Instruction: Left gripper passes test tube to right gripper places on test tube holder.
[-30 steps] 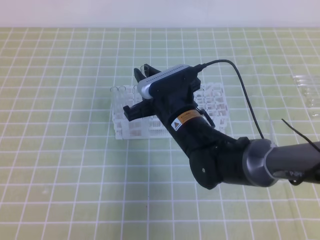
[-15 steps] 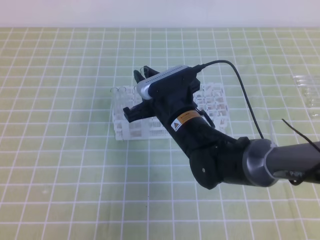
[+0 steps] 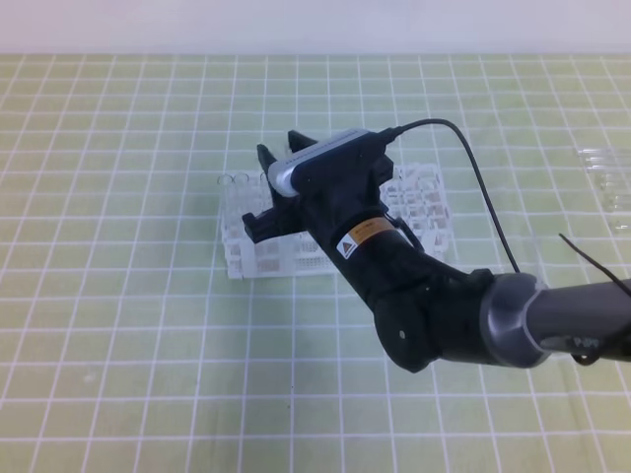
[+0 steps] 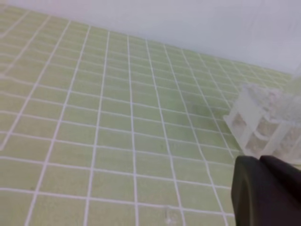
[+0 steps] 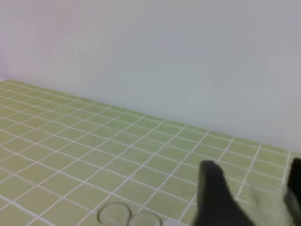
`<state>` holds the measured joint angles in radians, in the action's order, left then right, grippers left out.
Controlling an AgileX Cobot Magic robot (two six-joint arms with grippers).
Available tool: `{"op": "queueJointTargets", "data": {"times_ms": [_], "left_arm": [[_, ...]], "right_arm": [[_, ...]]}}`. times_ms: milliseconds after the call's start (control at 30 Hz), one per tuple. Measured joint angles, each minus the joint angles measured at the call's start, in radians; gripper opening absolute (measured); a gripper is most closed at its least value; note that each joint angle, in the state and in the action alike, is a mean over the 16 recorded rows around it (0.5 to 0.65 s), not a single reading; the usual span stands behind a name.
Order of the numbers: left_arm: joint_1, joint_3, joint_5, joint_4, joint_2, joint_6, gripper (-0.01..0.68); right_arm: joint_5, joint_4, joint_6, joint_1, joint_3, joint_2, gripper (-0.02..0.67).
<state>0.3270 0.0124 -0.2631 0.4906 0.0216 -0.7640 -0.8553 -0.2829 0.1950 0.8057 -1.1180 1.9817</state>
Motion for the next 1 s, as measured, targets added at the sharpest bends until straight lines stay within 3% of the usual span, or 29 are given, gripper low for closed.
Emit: {"op": "queueJointTargets", "data": {"times_ms": [267,500,667,1000], "left_arm": [[-0.024,-0.004,-0.012,-0.29,-0.005,0.325,-0.002],[-0.08,0.0,-0.009,-0.499,0.0,0.625,-0.002],[-0.117,0.003,-0.003,-0.528,0.003,0.703,-0.002],[-0.13,0.003,-0.02,-0.544,0.003,0.763,-0.002]], "right_arm": [[0.005,-0.001,0.002,0.0,0.0,-0.011,0.421],[0.084,-0.006,0.041,0.0,0.0,-0.09,0.451],[0.217,-0.019,0.089,0.0,0.002,-0.206,0.375],[0.533,-0.044,0.157,0.0,0.051,-0.509,0.096]]}}
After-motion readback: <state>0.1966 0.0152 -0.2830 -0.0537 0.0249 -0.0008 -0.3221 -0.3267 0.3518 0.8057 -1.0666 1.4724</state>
